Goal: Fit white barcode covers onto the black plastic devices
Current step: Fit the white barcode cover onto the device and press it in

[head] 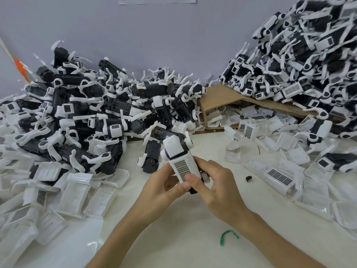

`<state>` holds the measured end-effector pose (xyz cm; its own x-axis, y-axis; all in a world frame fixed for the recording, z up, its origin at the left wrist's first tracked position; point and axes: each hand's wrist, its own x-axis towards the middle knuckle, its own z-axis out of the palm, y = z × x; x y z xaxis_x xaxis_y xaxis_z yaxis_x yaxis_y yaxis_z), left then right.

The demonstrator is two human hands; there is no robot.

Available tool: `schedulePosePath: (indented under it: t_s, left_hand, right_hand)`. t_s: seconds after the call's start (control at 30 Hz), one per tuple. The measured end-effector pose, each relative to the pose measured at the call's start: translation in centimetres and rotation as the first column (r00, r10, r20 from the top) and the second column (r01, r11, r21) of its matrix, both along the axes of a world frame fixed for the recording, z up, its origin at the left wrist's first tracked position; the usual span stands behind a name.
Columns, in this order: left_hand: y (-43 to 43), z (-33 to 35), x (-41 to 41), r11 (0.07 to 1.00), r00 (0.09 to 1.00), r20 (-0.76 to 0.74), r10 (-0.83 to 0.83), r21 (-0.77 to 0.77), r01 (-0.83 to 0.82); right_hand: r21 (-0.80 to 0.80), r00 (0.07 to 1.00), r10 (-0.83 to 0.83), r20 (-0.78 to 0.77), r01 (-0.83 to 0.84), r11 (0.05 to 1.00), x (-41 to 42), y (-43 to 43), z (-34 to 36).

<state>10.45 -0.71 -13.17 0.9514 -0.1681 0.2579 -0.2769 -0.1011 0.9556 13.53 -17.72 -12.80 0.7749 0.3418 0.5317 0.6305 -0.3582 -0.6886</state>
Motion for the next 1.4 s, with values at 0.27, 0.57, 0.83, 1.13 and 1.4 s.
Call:
schedulePosePath:
  t_s: [0.27,0.57,0.83,1.13,1.4]
  left_hand:
    - [0.0,-0.3,0.1,0.984,0.992,-0.083,-0.096,-0.156,0.082]
    - [0.8,-0.1,0.5,0.876,0.964,-0.156,-0.215,-0.467,0.120]
    - [-0.3,-0.1,0.1,0.848,0.962,-0.191,-0.194,-0.527,0.066]
    - [-0.8,0.3,-0.7,0.787,0.939,-0.160,-0.303,-0.597,0.153]
    - [-1.1,0.5,-0.7,0.788,0.963,-0.110,-0.246,-0.601,0.133]
  right_hand:
    - [0.040,0.975,-0.139,0.173,0.134,0.990,-0.3,0.2,0.4]
    - [-0.049,0.862,-0.215,0.460,0.266,0.963,0.7,-0.2,0.3]
    - [-0.020,0.845,-0.228,0.483,0.271,0.962,0.2,0.0,0.6]
    - [0.060,0.878,-0.157,0.452,0.146,0.988,-0.9,0.5,1.2]
    - [0.029,0.925,-0.122,0.360,0.120,0.992,-0.8,0.5,1.0]
